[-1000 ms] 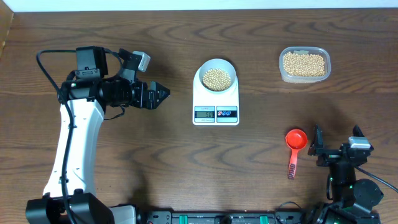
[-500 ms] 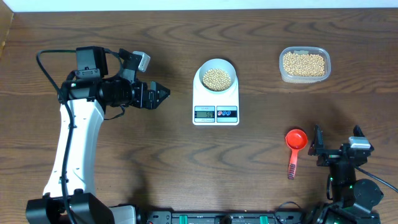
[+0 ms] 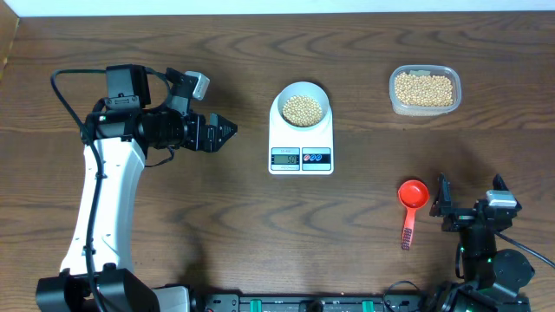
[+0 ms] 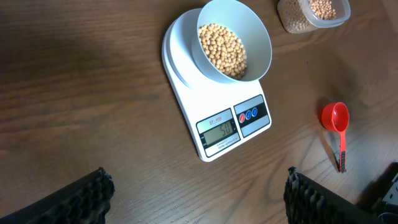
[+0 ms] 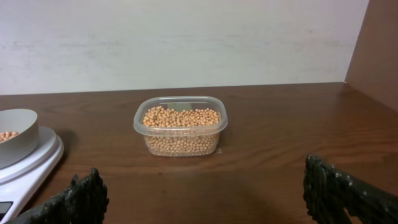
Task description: Scoop item into bowl and weigh 50g on scale
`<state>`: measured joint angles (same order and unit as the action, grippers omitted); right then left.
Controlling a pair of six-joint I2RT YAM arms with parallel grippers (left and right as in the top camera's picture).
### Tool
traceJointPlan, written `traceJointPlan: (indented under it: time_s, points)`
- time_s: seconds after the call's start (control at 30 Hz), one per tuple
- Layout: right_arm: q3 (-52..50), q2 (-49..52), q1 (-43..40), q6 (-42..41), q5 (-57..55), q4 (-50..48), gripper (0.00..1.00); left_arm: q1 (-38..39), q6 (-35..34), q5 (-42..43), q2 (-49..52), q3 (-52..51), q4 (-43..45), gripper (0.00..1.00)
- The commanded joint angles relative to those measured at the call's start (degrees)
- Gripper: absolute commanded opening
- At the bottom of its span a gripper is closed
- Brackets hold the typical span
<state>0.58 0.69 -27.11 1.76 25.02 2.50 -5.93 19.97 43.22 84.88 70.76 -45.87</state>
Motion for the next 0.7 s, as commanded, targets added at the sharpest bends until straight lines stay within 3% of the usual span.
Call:
traceJointPlan:
  time_s: [0.0,0.67]
  points:
    - [-0.3,-0.4,1.3,0.7,-0.5,0.0,0.99,-0.3,1.0,0.7,-1.0,0.7,0.0,0.90]
    - [-0.3,-0.4,1.3,0.7,-0.5,0.0,0.99,-0.3,1.0,-0.9,-1.0,0.7,-0.3,0.90]
